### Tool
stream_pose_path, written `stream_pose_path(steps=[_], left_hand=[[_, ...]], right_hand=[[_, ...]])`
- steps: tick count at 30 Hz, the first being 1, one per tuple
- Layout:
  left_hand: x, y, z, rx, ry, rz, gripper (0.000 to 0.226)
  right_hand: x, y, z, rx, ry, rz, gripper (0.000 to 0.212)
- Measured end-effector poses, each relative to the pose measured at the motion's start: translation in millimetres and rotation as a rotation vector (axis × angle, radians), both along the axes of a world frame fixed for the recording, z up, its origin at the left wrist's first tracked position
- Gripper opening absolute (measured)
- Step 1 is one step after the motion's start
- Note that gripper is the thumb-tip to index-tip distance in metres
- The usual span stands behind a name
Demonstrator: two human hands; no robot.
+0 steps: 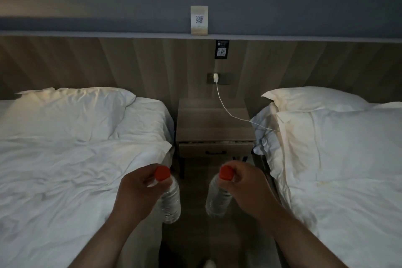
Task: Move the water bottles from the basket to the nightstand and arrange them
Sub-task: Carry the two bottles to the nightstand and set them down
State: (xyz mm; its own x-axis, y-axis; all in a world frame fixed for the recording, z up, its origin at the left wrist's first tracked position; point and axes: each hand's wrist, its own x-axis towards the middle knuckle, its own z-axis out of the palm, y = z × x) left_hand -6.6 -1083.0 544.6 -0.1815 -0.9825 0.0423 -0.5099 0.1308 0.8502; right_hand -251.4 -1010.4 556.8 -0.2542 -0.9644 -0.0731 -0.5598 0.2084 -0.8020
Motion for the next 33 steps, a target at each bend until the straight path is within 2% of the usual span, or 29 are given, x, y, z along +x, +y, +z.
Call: stream_pose_path(steps=[5, 13, 21, 24, 28, 30, 33], left_hand=[[-23.6, -53.1, 0.4, -0.048, -0.02, -0.011, 0.022], [-70.7, -146.4, -7.1, 0.06, 0.027, -0.063, 0.009], [-113.4, -279.6, -44.6, 0.196, 0.022, -0.167, 0.035], [-125.4, -332.7, -59.9, 0.247, 0.003, -0.173, 0.032], [-137.3, -391.2, -81.6, 0.252, -0.101, -0.234, 0.035], [-145.7, -413.9, -87.6, 0.266, -0.094, -0.206, 0.038], [-161.8, -440.2, -94.9, 0.256, -0.146, -0.151, 0.024]], right_hand=[[-23.0, -54.9, 5.2, -0.043, 0.018, 0.005, 0.024], [-66.8, -135.6, 0.1, 0.025, 0.016, -0.044, 0.012], [-105.7, -255.0, -34.1, 0.115, 0.035, -0.084, 0.015], [-117.3, -299.0, -47.4, 0.133, 0.088, -0.06, 0.021], [-132.7, -349.0, -64.9, 0.173, 0.085, -0.088, 0.02], [-138.9, -369.6, -70.9, 0.171, 0.045, -0.121, 0.02], [-151.0, -399.9, -82.6, 0.176, 0.005, -0.152, 0.023]])
